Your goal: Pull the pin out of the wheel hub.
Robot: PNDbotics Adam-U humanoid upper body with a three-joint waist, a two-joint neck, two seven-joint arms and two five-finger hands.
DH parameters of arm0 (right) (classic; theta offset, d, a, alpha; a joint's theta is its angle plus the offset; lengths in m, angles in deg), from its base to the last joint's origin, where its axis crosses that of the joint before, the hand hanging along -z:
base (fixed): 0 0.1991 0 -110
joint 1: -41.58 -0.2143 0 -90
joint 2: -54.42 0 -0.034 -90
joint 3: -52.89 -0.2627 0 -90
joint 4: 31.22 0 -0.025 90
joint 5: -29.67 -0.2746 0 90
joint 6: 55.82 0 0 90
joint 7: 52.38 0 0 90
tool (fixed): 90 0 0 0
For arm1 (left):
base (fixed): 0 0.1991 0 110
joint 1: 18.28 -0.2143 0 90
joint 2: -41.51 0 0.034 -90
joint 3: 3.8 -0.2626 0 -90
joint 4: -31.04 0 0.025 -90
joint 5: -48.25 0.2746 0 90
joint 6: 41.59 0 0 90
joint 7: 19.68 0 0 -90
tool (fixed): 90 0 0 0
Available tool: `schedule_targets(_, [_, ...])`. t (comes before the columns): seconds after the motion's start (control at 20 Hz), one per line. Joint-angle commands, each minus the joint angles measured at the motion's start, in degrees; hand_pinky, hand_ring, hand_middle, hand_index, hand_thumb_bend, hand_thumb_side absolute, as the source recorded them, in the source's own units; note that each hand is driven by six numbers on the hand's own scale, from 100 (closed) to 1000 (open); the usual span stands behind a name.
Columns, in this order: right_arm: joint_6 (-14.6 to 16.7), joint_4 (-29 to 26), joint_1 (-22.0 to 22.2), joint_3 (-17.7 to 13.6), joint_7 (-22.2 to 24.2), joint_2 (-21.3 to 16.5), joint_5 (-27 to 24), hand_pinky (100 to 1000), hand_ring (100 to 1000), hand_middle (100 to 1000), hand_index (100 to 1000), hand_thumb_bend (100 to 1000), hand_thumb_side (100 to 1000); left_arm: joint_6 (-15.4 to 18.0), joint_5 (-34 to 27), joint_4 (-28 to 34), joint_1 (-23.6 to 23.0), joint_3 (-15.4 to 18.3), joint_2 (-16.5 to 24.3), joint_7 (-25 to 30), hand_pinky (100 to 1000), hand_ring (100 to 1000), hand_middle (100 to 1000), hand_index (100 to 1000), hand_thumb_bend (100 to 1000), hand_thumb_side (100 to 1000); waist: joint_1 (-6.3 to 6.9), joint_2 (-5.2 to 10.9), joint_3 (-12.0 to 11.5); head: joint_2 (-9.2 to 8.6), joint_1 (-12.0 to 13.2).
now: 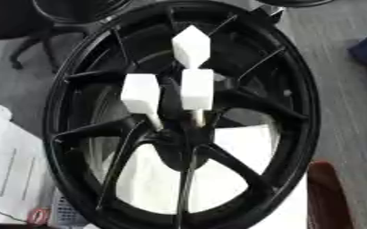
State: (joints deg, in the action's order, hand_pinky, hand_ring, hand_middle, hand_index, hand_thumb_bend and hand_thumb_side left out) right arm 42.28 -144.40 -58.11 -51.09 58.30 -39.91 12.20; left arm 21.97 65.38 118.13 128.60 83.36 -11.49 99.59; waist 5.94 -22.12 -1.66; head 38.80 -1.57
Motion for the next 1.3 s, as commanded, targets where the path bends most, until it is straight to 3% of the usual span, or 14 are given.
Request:
schedule_targets(0.05, [0.1,-1.4,-0.2,-0.5,-0.2,-1.6,0.1,791,645,627,804,100,581,0.9,-0.7,-1.7,0.6,1.9,3.0,-1.5,662,513,229,360,116,102,-0.06,1.87,0.0,0.24,-0.1])
schedule_targets(0.25, [0.8,-1.4,-0.1,-2.8,-2.0,-0.7,0.3,791,645,628,804,100,576,-1.1,1.3,-5.6,-3.1,5.5,1.7,-3.6,665,541,282,442,100,119,-1.44,0.63,-2.7,-0.97,-3.8])
schedule_targets(0.3, [0.9,-1.4,0.0,-3.0,-2.3,-0.6,0.3,791,645,628,804,100,575,-1.9,1.3,-6.9,-4.4,6.8,1.2,-4.0,718,623,436,601,100,135,-1.55,0.59,-2.7,-1.00,-3.8])
schedule_targets(0.4, [1.1,-1.4,0.0,-3.0,-2.6,-0.6,0.3,791,645,628,804,100,575,-3.6,0.2,-9.7,-7.1,9.6,0.5,-3.8,774,760,642,772,178,323,-1.60,0.64,-2.3,-0.91,-3.4])
schedule_targets(0.45, [1.1,-1.4,-0.1,-2.8,-2.6,-0.6,0.3,791,645,628,804,100,575,-3.9,-0.6,-11.1,-8.6,11.0,0.4,-3.5,780,773,665,787,205,371,-1.56,0.72,-2.0,-0.85,-3.1])
schedule_targets(0.5, [1.1,-1.4,-0.1,-2.7,-2.5,-0.6,0.2,791,645,628,804,100,576,-3.6,-1.4,-12.4,-10.0,12.4,0.4,-3.3,794,801,715,822,347,602,-1.52,0.83,-1.6,-0.78,-2.6])
schedule_targets(0.65, [1.0,-1.4,-0.2,-2.3,-2.2,-0.6,0.0,791,645,627,804,100,577,-1.3,-4.1,-12.2,-14.5,15.0,0.9,-4.1,793,800,713,821,362,646,-1.38,1.08,-0.9,-0.67,-1.8])
schedule_targets(0.8, [0.9,-1.4,-0.3,-2.1,-2.0,-0.7,-0.3,791,645,627,804,100,578,1.3,-6.8,-11.3,-17.0,16.1,1.3,-6.5,770,764,653,770,277,682,-1.25,1.22,-0.5,-0.63,-1.3])
schedule_targets(0.85, [0.8,-1.4,-0.3,-2.0,-2.0,-0.7,-0.4,792,645,627,804,100,578,2.2,-7.7,-11.5,-17.1,16.4,1.4,-7.4,765,758,643,764,263,684,-1.22,1.25,-0.4,-0.63,-1.3])
schedule_targets(0.9, [0.8,-1.4,-0.4,-2.0,-2.0,-0.7,-0.5,792,645,627,804,100,577,3.1,-8.6,-11.4,-16.8,16.7,1.3,-8.3,743,724,592,733,188,667,-1.22,1.28,-0.4,-0.64,-1.3])
schedule_targets(1.0, [0.7,-1.4,-0.5,-2.0,-2.0,-0.7,-0.6,792,645,627,804,100,576,4.9,-10.4,-10.6,-16.3,17.0,1.0,-10.1,728,693,553,705,154,630,-1.23,1.31,-0.3,-0.66,-1.2])
schedule_targets(1.3, [0.6,-1.4,-0.6,-1.8,-1.8,-0.6,-0.8,791,644,626,803,100,577,8.8,-15.8,-4.2,-14.4,15.9,-1.7,-15.4,696,646,502,664,125,606,-1.40,1.32,-0.1,-0.77,-1.0])
